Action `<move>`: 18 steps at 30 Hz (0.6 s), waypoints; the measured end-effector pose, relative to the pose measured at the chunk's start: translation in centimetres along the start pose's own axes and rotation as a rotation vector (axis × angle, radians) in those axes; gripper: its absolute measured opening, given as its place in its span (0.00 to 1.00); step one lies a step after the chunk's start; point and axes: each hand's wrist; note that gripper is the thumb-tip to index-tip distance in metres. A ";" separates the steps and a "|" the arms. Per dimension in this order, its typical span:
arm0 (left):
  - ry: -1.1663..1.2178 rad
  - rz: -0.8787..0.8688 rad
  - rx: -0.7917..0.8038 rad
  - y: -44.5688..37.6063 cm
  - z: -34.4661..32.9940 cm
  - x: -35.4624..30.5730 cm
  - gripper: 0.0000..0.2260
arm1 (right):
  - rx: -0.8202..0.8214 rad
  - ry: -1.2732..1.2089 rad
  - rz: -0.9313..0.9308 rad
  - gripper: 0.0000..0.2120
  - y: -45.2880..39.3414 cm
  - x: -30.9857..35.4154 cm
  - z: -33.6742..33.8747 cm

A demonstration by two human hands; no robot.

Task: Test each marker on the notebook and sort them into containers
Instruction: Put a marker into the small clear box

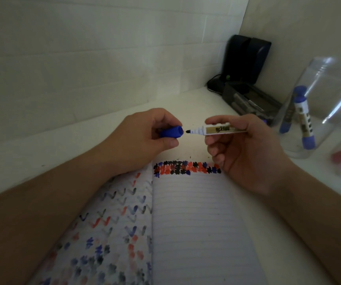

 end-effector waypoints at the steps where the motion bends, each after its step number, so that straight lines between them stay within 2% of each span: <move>1: -0.012 -0.004 0.001 0.0 0.0 0.0 0.14 | 0.001 0.027 -0.007 0.16 0.0 -0.1 0.0; 3: -0.038 -0.010 0.007 0.0 -0.1 -0.2 0.14 | -0.010 0.080 -0.008 0.15 -0.1 -0.3 -0.1; 7: -0.125 -0.047 0.007 0.0 -0.1 -0.5 0.14 | -0.023 0.126 0.020 0.05 -0.2 -0.5 -0.3; 10: -0.167 -0.065 -0.017 0.1 0.0 -1.0 0.12 | -0.037 0.230 0.072 0.06 0.0 -0.5 -0.3; 11: -0.140 -0.074 -0.026 0.0 0.2 -1.3 0.10 | -0.039 0.267 0.104 0.02 0.1 -0.3 -0.3; 13: 0.011 -0.091 -0.026 0.0 0.2 -1.8 0.06 | -0.049 0.356 0.192 0.07 0.3 -0.1 -0.1; 16: 0.226 -0.055 0.012 0.0 -0.2 -2.6 0.07 | -0.086 0.665 0.330 0.09 0.5 0.1 0.2; 18: 0.322 -0.031 0.044 -0.1 -0.8 -2.7 0.08 | -0.072 0.727 0.319 0.07 0.5 0.0 0.2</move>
Point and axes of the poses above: each hand's wrist, its own y-axis away from the middle knuckle, its own z-axis out of the back of the hand, x = y × z, and after that the axes turned 13 degrees about x, right-handed
